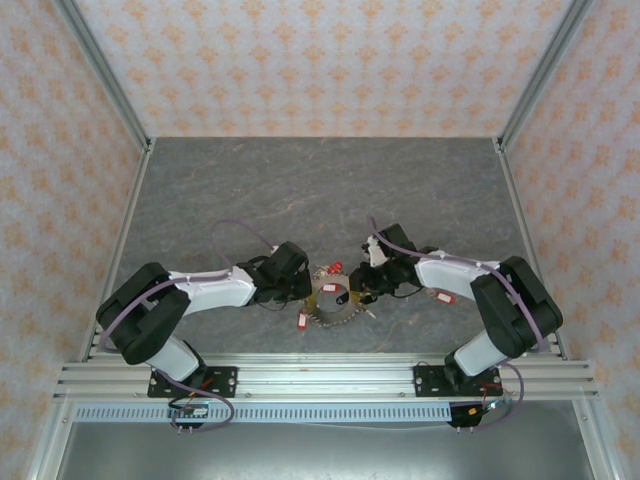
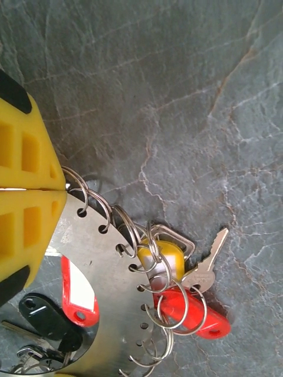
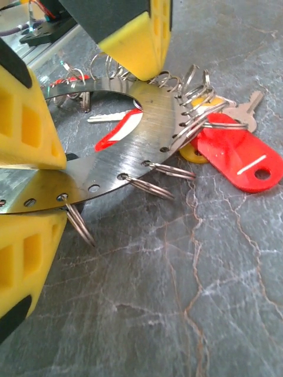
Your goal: Put the keys on the keyring
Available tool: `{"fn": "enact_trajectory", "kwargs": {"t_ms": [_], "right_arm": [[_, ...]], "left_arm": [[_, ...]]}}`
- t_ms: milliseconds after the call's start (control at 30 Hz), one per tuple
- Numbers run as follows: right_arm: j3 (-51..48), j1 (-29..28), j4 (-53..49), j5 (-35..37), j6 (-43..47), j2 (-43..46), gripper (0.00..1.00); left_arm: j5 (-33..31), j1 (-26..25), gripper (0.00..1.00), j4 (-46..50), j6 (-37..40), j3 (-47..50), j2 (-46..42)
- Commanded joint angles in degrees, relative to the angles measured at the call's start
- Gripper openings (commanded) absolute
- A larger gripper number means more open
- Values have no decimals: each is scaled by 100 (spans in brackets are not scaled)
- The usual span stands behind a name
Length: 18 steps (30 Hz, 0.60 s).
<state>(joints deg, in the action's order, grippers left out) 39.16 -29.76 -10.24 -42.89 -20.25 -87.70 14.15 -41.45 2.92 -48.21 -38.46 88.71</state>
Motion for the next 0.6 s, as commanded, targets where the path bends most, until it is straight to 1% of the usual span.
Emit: {"fn": "enact_trajectory", "kwargs": {"t_ms": [0,167,200,233,267,300,367,400,467,533,567], "right_arm": [[-48,51,191,-158,21,59,15],[-151,127,446,-282,-141,262,8],[-175,136,476,-284,-166,300,6],[-196,152,509,-291,-181,345,5],[-209,170,517,-302,-183,383,4],[-230,183,531,-307,-194,428,1],[-270,241,618,-323,-251,538,0],[-308,267,710,-364,-293,589,0],[-388,311,978,-482,-388,738,0],[-461,351,1217,-621,-491,884,0],[-491,358,1335,-696,-535,939,0]], "left_arm": [[-177,45,8,123,-133,250,173],[-228,43,10,73,-78,198,25],[-230,43,11,54,-68,199,-8],[-226,44,15,12,-56,203,-61],[-213,46,20,-30,-42,207,-118],[-210,41,26,-51,-14,205,-183],[-248,46,40,-48,119,167,-329],[-296,45,48,-10,169,143,-396],[-384,56,68,-12,197,151,-598],[-225,180,86,-163,229,226,-836],[-123,285,91,-242,218,273,-941]]}}
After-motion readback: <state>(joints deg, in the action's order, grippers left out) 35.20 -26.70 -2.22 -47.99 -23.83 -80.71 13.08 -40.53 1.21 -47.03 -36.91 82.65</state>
